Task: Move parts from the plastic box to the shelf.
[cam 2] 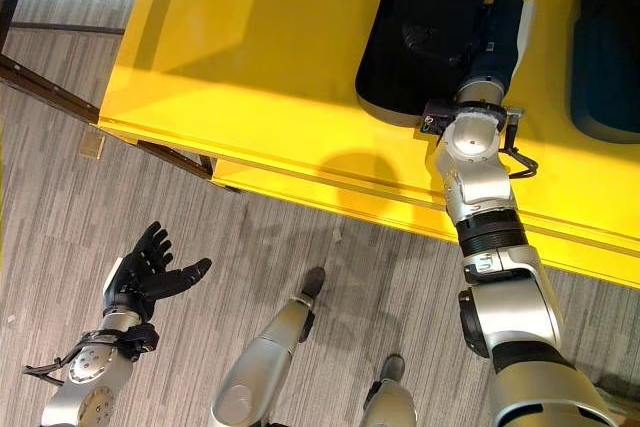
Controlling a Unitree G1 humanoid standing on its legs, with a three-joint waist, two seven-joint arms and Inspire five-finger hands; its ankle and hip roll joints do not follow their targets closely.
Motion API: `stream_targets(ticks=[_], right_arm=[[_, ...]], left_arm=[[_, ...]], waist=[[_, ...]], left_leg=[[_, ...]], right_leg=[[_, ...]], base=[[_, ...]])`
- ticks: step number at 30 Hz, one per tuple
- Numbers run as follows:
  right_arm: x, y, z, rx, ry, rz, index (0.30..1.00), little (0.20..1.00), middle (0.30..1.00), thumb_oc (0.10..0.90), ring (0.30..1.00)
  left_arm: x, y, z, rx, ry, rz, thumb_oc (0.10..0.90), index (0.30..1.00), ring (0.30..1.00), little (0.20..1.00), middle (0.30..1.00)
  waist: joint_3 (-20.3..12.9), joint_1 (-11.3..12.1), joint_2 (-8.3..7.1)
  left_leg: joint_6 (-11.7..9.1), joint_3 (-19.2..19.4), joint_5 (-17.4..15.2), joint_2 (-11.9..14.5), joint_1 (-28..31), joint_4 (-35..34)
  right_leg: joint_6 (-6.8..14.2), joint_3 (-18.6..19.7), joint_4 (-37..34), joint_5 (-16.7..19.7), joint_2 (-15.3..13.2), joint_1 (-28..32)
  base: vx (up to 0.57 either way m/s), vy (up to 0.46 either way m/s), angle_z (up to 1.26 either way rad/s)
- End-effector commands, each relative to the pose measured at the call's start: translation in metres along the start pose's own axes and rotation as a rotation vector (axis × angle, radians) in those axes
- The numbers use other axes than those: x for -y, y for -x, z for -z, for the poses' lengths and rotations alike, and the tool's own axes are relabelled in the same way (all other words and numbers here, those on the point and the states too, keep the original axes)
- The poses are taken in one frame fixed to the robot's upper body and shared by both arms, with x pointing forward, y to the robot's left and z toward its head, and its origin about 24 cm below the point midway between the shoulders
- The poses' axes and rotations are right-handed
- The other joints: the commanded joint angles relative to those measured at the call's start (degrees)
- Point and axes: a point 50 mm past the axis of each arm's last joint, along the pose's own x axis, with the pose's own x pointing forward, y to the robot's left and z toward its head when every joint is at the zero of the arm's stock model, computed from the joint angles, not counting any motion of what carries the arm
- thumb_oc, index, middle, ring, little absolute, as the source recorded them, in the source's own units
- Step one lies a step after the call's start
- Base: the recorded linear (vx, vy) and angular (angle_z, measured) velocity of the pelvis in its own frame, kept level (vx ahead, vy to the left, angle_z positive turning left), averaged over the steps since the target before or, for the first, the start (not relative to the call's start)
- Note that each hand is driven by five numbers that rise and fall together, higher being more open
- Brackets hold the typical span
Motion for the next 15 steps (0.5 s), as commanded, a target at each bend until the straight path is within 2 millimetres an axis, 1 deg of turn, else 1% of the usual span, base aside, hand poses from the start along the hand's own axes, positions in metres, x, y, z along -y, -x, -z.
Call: stream_targets(ticks=[1, 3, 15], right_arm=[[-0.0149, -0.0179, -0.0729, 0.276, -0.074, -0.050, 1.000, 1.000, 1.000, 0.900, 1.000], [-0.0154, -0.0184, -0.0759, 0.286, -0.077, -0.053, 1.000, 1.000, 1.000, 0.900, 1.000], [-0.0169, -0.0220, -0.0798, 0.288, -0.052, -0.066, 1.000, 1.000, 1.000, 0.900, 1.000]], left_arm=[[-0.0076, 0.0048, -0.0393, 0.201, -0.025, 0.000, 0.900, 1.000, 1.000, 1.000, 1.000], [-0.0080, 0.0054, -0.0429, 0.217, -0.017, -0.005, 0.900, 1.000, 1.000, 1.000, 1.000], [-0.0116, 0.0065, -0.0454, 0.231, -0.001, -0.023, 0.900, 1.000, 1.000, 1.000, 1.000]], waist=[[-2.5, 0.8, -0.60], [-2.1, 1.0, -0.78], [-2.0, 1.2, -0.97]], left_leg=[[-2.7, -2.7, 3.4, 4.9, -5.2, -0.9], [-2.7, -2.8, 3.4, 4.9, -5.3, -0.8], [-2.9, -2.9, 3.7, 4.9, -5.7, -1.0]], right_leg=[[-6.2, 1.9, 0.1, -2.7, 2.0, -0.6], [-6.2, 2.0, 0.1, -2.8, 2.2, -0.6], [-6.4, 2.1, 0.3, -3.1, 2.4, -0.8]], base=[[0.00, 0.014, 0.04], [0.00, 0.000, 0.00], [0.00, 0.000, 0.00]])
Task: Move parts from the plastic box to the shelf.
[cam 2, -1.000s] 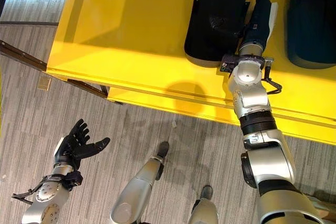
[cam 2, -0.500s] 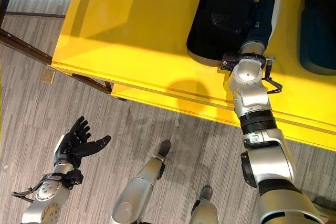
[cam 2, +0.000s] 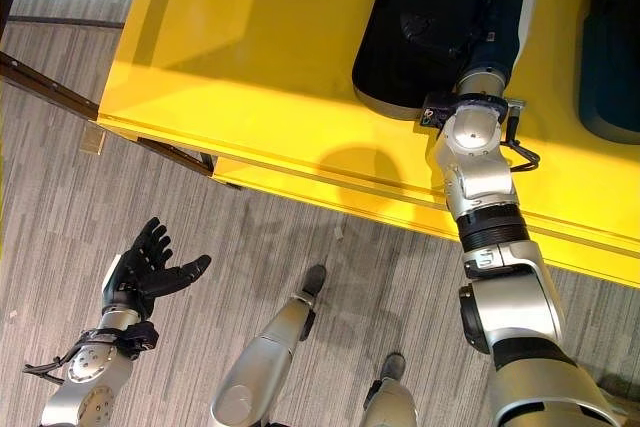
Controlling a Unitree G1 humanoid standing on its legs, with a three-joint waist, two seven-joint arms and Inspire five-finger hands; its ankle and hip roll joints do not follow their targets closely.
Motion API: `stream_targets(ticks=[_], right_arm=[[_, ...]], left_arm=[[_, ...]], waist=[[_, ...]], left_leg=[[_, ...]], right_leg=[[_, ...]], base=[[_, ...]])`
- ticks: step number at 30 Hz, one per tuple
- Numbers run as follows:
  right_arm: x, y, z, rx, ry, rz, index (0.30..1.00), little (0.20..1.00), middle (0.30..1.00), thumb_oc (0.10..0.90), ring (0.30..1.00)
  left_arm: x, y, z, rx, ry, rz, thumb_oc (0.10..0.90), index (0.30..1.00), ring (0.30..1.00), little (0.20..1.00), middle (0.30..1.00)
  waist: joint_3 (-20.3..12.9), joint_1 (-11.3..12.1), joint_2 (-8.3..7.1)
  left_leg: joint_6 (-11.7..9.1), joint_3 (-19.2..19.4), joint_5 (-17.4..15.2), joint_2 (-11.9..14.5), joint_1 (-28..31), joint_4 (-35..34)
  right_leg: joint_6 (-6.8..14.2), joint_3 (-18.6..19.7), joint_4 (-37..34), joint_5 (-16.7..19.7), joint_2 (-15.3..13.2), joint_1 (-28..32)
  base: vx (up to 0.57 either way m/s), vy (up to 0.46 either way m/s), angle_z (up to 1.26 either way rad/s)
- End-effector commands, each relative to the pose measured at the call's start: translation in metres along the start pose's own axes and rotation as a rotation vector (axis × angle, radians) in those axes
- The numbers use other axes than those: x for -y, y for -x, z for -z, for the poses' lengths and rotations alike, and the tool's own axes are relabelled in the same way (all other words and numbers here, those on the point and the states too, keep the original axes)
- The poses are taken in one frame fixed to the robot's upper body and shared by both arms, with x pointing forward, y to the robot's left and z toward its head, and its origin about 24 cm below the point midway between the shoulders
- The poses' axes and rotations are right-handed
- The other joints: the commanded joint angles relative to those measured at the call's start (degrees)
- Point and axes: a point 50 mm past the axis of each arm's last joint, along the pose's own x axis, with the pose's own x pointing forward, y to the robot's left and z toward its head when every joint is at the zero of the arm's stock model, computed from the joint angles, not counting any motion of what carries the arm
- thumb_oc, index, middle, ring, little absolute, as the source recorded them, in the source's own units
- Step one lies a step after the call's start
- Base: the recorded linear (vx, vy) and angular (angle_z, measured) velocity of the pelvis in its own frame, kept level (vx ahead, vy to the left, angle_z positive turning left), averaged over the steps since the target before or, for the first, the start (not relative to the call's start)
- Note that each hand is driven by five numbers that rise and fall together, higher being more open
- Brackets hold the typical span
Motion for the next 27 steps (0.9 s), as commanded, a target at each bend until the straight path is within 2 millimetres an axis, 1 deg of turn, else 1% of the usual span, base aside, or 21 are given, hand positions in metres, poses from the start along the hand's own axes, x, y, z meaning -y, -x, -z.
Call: stream_targets(ticks=[1, 9, 15, 27], right_arm=[[-0.0124, -0.0227, -0.0757, 0.273, -0.051, -0.050, 1.000, 1.000, 1.000, 0.900, 1.000], [-0.0130, -0.0250, -0.0771, 0.272, -0.021, -0.071, 1.000, 1.000, 1.000, 0.900, 1.000], [-0.0161, -0.0262, -0.0785, 0.277, 0.038, -0.107, 1.000, 1.000, 1.000, 0.900, 1.000], [-0.0149, -0.0254, -0.0726, 0.261, 0.060, -0.119, 1.000, 1.000, 1.000, 0.900, 1.000]], left_arm=[[-0.0128, 0.0056, -0.0430, 0.211, -0.005, -0.027, 0.900, 1.000, 1.000, 1.000, 1.000], [-0.0147, 0.0060, -0.0446, 0.219, 0.002, -0.031, 0.900, 1.000, 1.000, 1.000, 1.000], [-0.0173, 0.0066, -0.0467, 0.228, 0.005, -0.041, 0.900, 1.000, 1.000, 1.000, 1.000], [-0.0198, 0.0064, -0.0457, 0.227, 0.011, -0.052, 0.900, 1.000, 1.000, 1.000, 1.000]], waist=[[-2.0, 1.1, -0.95], [-1.8, 0.9, -1.06], [-1.6, 0.9, -1.52], [-1.4, 0.9, -2.09]], left_leg=[[-3.0, -2.8, 3.7, 5.0, -5.4, -1.1], [-3.1, -2.9, 4.1, 5.2, -5.4, -1.4], [-3.2, -2.9, 4.4, 5.5, -5.1, -2.1], [-3.3, -2.9, 4.7, 5.7, -5.2, -2.3]], right_leg=[[-6.4, 2.2, 0.4, -3.1, 2.4, -0.6], [-6.5, 2.5, 0.7, -3.2, 2.6, -1.0], [-6.6, 2.6, 0.4, -3.1, 2.9, -1.1], [-6.7, 2.6, 0.1, -3.1, 3.2, -0.8]], base=[[0.00, 0.000, 0.00], [0.00, 0.000, 0.00], [0.00, 0.000, 0.00], [0.00, 0.000, 0.00]])
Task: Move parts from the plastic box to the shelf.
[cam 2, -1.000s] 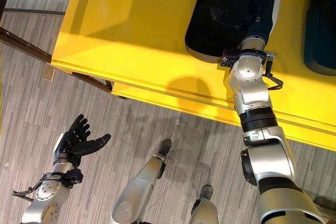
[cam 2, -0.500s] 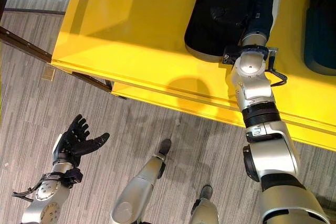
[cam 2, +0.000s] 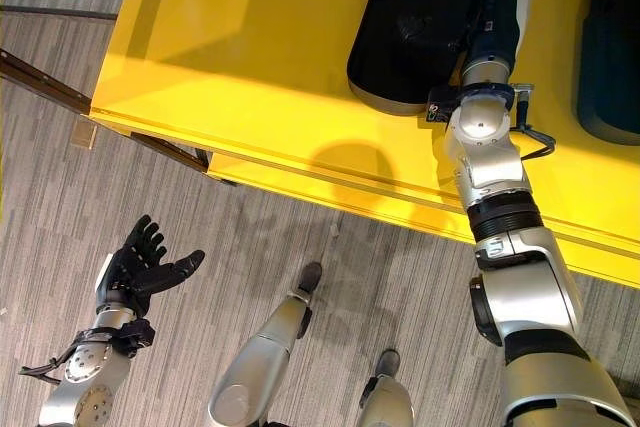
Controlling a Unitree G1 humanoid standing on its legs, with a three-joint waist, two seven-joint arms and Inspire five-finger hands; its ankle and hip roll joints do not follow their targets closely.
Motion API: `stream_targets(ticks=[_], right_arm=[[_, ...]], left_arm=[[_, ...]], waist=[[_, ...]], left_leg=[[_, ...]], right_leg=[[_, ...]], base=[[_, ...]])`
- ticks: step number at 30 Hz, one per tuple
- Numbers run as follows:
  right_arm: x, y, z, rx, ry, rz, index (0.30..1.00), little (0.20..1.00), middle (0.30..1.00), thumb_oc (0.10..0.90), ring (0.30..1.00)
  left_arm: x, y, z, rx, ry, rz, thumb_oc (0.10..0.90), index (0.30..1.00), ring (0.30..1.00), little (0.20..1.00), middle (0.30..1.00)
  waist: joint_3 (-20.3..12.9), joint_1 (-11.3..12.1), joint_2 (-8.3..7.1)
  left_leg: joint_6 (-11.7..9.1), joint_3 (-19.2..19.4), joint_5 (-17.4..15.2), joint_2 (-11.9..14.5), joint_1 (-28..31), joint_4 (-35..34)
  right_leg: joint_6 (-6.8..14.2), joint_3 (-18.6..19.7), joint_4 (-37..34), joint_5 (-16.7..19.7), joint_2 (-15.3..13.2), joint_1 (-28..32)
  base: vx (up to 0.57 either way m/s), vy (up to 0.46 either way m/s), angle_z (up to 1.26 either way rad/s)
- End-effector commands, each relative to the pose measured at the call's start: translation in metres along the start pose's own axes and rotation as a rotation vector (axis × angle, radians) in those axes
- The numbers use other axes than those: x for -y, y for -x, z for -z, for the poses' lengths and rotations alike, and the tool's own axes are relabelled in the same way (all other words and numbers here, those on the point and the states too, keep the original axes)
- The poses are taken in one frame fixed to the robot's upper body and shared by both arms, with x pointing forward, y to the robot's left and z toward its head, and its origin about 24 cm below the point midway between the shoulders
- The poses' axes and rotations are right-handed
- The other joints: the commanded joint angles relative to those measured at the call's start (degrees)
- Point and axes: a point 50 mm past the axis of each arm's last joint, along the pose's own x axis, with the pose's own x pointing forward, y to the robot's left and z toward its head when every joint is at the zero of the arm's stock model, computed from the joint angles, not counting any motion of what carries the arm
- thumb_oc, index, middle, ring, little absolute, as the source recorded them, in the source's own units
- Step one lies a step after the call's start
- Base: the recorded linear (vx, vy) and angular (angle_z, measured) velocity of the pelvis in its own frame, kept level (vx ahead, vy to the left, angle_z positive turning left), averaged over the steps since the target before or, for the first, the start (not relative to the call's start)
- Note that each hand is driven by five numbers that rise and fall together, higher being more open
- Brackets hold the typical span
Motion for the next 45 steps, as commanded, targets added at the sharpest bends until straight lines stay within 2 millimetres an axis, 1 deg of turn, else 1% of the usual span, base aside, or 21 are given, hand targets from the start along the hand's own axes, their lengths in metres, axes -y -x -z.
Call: stream_targets(ticks=[1, 8, 23, 34, 45], right_arm=[[-0.0092, -0.0164, -0.0697, 0.261, -0.028, -0.038, 1.000, 1.000, 1.000, 0.900, 1.000], [-0.0093, -0.0175, -0.0726, 0.268, -0.017, -0.046, 1.000, 1.000, 1.000, 0.900, 1.000], [-0.0010, -0.0226, -0.0728, 0.254, 0.016, -0.032, 1.000, 1.000, 1.000, 0.900, 1.000], [0.0000, -0.0250, -0.0762, 0.259, 0.030, -0.037, 1.000, 1.000, 1.000, 0.900, 1.000], [-0.0023, -0.0233, -0.0783, 0.273, 0.032, -0.055, 1.000, 1.000, 1.000, 0.900, 1.000]], left_arm=[[-0.0146, 0.0055, -0.0426, 0.205, -0.026, -0.017, 0.900, 1.000, 1.000, 1.000, 1.000], [-0.0160, 0.0062, -0.0450, 0.217, -0.021, -0.024, 0.900, 1.000, 1.000, 1.000, 1.000], [-0.0179, 0.0059, -0.0470, 0.231, -0.009, -0.033, 0.900, 1.000, 1.000, 1.000, 1.000], [-0.0199, 0.0065, -0.0484, 0.235, -0.002, -0.035, 0.900, 1.000, 1.000, 1.000, 1.000], [-0.0196, 0.0061, -0.0487, 0.238, 0.004, -0.035, 0.900, 1.000, 1.000, 1.000, 1.000]], waist=[[-2.1, 0.9, -0.93], [-2.1, 1.0, -1.26], [-2.0, 1.0, -2.20], [-1.9, 1.3, -2.64], [-1.9, 1.3, -3.08]], left_leg=[[-3.4, -2.7, 4.7, 5.5, -5.0, -2.5], [-3.4, -2.8, 4.7, 5.6, -5.2, -2.3], [-3.6, -2.9, 4.9, 5.6, -5.6, -2.5], [-3.6, -3.0, 5.1, 5.5, -5.7, -2.7], [-3.6, -3.1, 5.1, 5.5, -5.8, -2.7]], right_leg=[[-6.7, 2.5, -0.1, -3.0, 3.0, -0.6], [-6.6, 2.7, -0.7, -2.8, 3.0, -0.4], [-6.6, 2.8, -1.4, -2.8, 3.3, 0.0], [-6.6, 2.7, -1.9, -2.7, 3.5, 0.4], [-6.6, 2.6, -2.0, -2.9, 3.6, 0.4]], base=[[0.00, 0.000, 0.00], [0.00, 0.000, 0.00], [0.00, 0.000, 0.00], [0.00, 0.000, 0.00], [0.00, 0.000, 0.00]])
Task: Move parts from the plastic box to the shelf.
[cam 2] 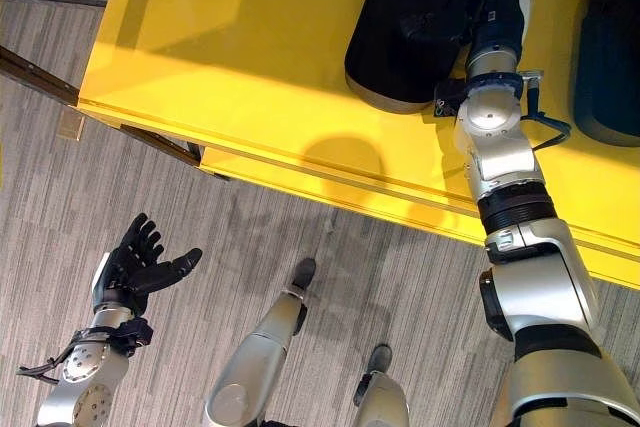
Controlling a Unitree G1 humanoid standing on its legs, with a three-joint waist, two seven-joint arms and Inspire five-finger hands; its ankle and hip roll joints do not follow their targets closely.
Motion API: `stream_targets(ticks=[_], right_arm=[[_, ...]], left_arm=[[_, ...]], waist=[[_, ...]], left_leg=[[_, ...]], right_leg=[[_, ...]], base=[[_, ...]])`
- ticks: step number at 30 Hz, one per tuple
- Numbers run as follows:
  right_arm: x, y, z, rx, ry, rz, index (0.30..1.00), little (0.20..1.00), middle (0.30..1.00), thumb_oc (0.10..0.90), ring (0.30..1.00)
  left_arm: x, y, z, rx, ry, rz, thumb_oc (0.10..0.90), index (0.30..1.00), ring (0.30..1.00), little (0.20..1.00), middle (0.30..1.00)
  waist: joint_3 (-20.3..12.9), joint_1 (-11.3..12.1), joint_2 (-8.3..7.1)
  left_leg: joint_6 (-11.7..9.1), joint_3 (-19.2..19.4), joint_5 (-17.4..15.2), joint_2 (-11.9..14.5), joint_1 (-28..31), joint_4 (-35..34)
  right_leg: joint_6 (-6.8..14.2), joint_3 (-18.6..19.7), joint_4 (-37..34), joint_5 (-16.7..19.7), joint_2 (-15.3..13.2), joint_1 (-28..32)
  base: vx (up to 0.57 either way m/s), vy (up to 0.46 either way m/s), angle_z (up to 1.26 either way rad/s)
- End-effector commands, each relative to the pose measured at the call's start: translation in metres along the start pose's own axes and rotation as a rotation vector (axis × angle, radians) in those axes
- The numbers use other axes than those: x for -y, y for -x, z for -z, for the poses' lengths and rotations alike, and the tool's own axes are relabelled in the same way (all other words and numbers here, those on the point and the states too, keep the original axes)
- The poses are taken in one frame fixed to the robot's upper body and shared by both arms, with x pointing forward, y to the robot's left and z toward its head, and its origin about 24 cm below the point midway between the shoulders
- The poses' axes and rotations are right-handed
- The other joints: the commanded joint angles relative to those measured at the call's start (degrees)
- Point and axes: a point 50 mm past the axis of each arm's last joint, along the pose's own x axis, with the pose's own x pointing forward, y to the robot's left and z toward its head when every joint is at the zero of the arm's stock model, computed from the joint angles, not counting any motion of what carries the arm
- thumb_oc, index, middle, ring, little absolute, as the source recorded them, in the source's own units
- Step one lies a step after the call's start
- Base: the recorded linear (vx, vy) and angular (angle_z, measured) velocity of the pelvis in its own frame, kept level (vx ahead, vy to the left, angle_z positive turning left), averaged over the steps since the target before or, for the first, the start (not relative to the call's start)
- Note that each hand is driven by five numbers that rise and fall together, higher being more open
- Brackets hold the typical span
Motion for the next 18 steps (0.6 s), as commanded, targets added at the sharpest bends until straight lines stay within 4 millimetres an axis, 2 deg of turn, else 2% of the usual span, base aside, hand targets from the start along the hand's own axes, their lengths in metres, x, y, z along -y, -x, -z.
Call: stream_targets(ticks=[1, 18], right_arm=[[-0.0015, -0.0174, -0.0714, 0.258, -0.036, -0.010, 1.000, 1.000, 1.000, 0.900, 1.000], [0.0022, -0.0170, -0.0699, 0.253, -0.044, -0.006, 1.000, 1.000, 1.000, 0.900, 1.000]], left_arm=[[-0.0176, 0.0055, -0.0468, 0.225, -0.001, -0.027, 0.900, 1.000, 1.000, 1.000, 1.000], [-0.0193, 0.0039, -0.0447, 0.214, -0.008, -0.029, 0.900, 1.000, 1.000, 1.000, 1.000]], waist=[[-2.7, 1.1, -1.84], [-3.1, 0.9, -2.66]], left_leg=[[-3.5, -2.4, 5.1, 4.7, -5.5, -2.7], [-3.6, -2.1, 4.8, 5.0, -5.6, -2.1]], right_leg=[[-6.3, 2.6, -1.1, -3.3, 2.6, 0.3], [-6.1, 2.6, -2.2, -2.8, 2.7, 1.2]], base=[[0.00, 0.000, 0.00], [0.00, 0.001, 0.00]])
